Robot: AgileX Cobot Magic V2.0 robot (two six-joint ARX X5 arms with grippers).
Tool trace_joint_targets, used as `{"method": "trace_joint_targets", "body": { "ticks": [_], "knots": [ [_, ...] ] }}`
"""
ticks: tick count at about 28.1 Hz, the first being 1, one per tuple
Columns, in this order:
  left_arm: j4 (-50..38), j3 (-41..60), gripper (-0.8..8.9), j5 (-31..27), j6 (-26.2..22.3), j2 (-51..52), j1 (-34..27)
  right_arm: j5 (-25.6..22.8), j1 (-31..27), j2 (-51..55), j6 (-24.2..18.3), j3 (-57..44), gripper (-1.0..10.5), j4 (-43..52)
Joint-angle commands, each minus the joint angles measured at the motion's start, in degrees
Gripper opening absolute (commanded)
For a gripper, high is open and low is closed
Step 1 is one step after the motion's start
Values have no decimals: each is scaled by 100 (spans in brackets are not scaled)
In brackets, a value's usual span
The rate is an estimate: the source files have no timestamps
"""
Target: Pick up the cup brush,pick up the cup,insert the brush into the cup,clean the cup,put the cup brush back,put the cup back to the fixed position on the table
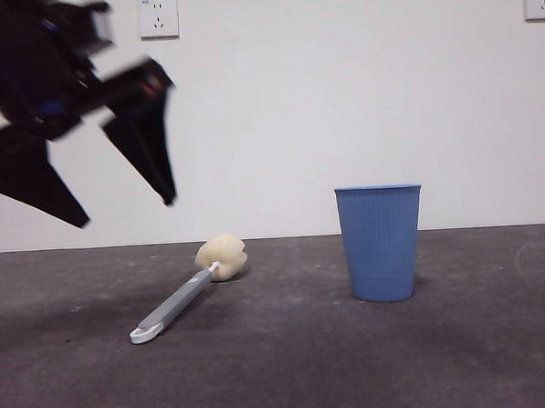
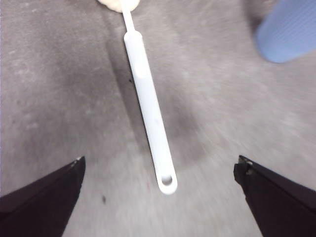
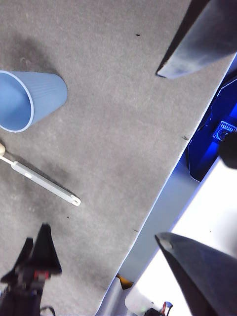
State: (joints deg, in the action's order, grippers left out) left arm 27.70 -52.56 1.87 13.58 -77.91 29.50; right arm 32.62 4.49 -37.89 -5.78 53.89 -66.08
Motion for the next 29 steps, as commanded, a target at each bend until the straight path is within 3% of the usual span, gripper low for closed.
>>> {"method": "trace_joint_targets", "body": {
  "ticks": [1,10,22,24,27,29],
  "knots": [
    [-70,-229,528,-210,85,-446,109,4,9,0,39,17,629,28],
    [-341,-682,527,-407,170,-1576,254,7,9,2,83,17,629,24],
    [-450,-682,523,-673,306,-2221,282,7,9,2,83,17,626,28],
    [-446,-682,415,-686,317,-2264,284,7,9,2,83,17,626,28],
    [-417,-682,394,-675,350,-2347,284,7,9,2,83,17,626,28],
    [-356,-682,298,-675,426,-2361,286,7,9,2,83,17,626,31]
  ]
}}
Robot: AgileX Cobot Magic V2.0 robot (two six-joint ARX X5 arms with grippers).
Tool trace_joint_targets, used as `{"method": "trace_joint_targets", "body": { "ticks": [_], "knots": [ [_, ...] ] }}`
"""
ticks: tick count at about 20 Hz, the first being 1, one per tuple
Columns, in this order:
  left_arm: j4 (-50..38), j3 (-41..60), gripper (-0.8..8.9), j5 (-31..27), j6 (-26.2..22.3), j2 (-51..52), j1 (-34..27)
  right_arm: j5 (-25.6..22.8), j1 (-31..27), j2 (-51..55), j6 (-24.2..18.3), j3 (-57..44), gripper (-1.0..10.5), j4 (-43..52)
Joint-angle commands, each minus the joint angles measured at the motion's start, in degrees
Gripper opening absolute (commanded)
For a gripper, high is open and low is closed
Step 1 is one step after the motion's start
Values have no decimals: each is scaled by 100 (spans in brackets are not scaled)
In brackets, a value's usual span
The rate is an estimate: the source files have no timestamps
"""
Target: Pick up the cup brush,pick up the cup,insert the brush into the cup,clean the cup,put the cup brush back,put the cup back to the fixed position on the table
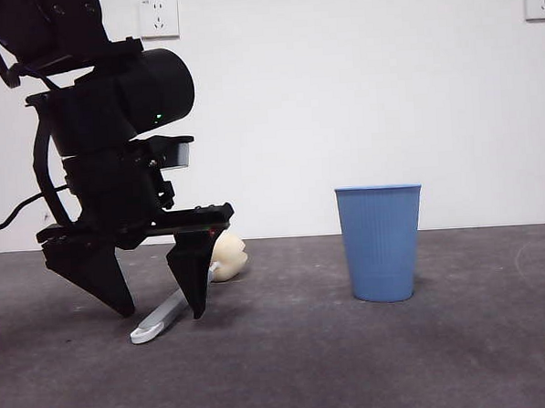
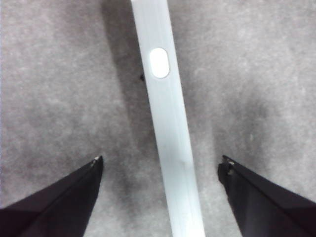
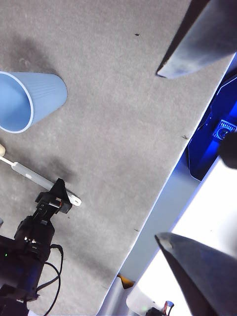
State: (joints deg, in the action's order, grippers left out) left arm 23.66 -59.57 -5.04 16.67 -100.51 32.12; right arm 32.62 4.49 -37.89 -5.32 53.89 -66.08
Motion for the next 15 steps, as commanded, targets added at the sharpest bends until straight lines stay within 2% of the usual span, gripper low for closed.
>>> {"method": "trace_joint_targets", "body": {
  "ticks": [1,6,11,15],
  "knots": [
    [46,20,215,44,116,-101,46,7,9,2,37,17,626,31],
    [96,20,-9,116,116,-101,133,7,9,2,37,17,626,33],
    [385,20,-8,227,74,-15,118,13,9,2,50,17,626,9],
    [520,20,-8,216,-166,461,111,26,9,-103,313,17,626,50]
  ]
}}
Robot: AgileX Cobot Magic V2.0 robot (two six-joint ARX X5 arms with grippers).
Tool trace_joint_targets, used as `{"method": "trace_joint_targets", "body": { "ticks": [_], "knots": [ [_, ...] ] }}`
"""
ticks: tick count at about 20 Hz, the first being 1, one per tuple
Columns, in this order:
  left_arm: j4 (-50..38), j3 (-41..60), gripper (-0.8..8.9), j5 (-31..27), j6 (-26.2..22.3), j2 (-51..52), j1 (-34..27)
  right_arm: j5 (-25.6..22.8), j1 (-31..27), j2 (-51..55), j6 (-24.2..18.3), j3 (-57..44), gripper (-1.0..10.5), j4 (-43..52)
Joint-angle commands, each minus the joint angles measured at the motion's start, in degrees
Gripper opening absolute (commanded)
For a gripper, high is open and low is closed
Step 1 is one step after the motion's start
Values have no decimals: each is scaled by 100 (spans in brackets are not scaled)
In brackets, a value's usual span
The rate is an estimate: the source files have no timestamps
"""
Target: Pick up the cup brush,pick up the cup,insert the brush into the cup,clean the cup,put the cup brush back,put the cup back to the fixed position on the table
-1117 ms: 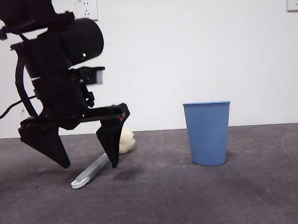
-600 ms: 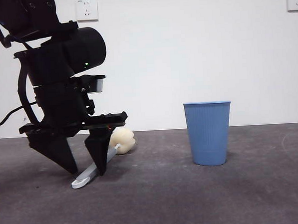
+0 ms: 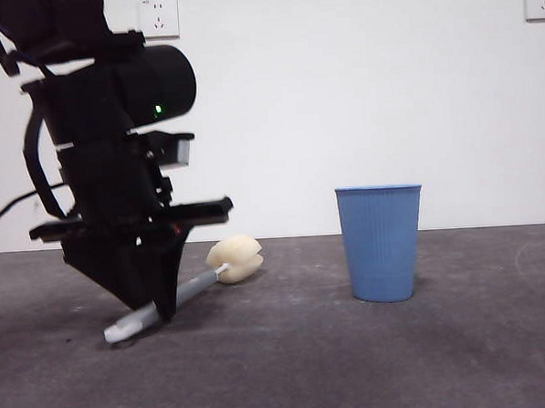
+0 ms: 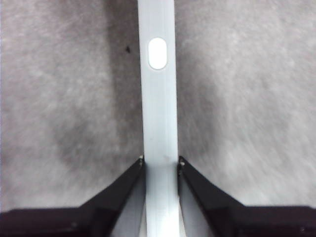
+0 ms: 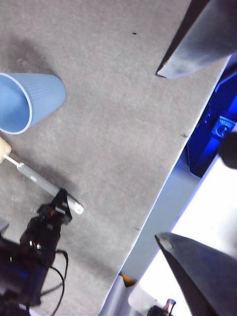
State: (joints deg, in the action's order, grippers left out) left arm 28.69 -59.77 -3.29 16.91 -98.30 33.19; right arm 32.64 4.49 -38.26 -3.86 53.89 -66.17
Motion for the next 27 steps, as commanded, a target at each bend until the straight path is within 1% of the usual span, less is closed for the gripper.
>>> {"method": "trace_joint_targets", "body": {
  "ticks": [1,2,4,5,7,8,10,12,14,15,17,20,21,23,27],
  "knots": [
    [72,39,-8,42,-254,437,4,48,9,-144,177,15,626,138],
    [144,39,-8,46,-376,658,4,59,20,-219,188,15,626,225],
    [358,39,-8,48,-542,1154,7,330,103,-391,304,2,626,614],
    [476,39,-8,52,-623,1423,9,387,173,-479,361,-7,626,863],
    [726,39,-9,68,-752,2000,9,267,385,-667,446,-50,626,1368],
    [872,39,-8,70,-822,2295,9,118,531,-767,490,-103,626,1587],
    [1128,39,-9,70,-872,2861,11,-348,911,-925,581,-361,626,2114],
    [1331,39,-8,66,-949,3362,11,-793,1357,-1054,813,-800,626,2789],
    [1565,39,-9,63,-968,3773,9,-1523,1845,-1150,1078,-1340,626,3613],
    [1685,39,-8,61,-970,3939,11,-1849,2059,-1191,1169,-1611,626,4050],
    [1882,39,-9,59,-975,4186,11,-2295,2415,-1316,1351,-2083,626,4835],
    [2050,39,-9,61,-992,4398,11,-3034,2761,-1626,1392,-2562,626,5685],
    [2096,39,-8,66,-992,4424,11,-3161,2789,-1757,1390,-2671,626,5973],
    [2199,39,-9,66,-992,4448,11,-3174,2789,-2072,1390,-2870,626,6686],
    [2319,39,-8,72,-992,4448,22,-3303,2787,-2970,1340,-2911,626,7868]
  ]
}}
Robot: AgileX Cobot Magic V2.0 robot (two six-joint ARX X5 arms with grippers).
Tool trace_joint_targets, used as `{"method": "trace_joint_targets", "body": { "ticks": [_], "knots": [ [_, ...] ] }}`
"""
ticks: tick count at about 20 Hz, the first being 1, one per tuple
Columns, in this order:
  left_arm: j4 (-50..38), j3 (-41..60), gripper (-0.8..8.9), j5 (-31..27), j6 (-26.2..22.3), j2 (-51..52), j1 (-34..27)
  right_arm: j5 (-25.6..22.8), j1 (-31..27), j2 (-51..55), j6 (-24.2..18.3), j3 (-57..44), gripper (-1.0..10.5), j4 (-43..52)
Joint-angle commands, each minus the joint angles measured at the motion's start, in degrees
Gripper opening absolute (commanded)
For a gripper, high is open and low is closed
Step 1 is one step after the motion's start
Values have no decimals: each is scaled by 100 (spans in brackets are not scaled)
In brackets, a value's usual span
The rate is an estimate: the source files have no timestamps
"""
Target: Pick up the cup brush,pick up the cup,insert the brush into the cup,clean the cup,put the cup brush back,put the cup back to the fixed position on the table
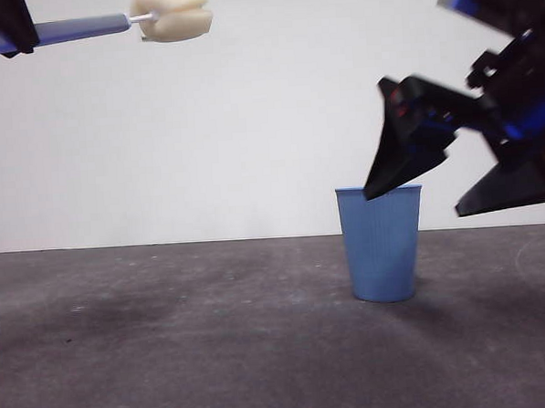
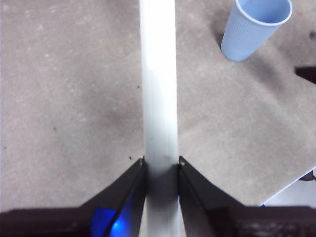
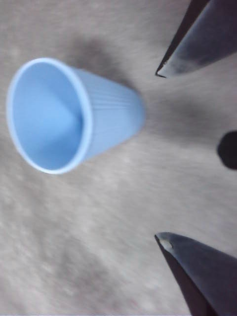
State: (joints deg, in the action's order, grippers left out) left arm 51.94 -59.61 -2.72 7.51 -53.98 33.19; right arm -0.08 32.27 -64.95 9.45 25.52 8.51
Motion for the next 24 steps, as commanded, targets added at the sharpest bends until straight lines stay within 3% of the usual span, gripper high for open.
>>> {"method": "trace_joint_targets", "body": {
  "ticks": [1,8,20,24],
  "knots": [
    [15,24,-8,15,-52,15,22,-44,4,-553,11,-74,626,713],
    [256,24,-9,13,-52,15,22,-195,-118,-1971,-35,-74,626,2481],
    [260,24,-8,13,-2,15,22,-179,-415,-3276,-48,-70,624,4468],
    [260,24,-8,11,0,15,22,-186,-514,-3571,-48,-68,495,4874]
  ]
}}
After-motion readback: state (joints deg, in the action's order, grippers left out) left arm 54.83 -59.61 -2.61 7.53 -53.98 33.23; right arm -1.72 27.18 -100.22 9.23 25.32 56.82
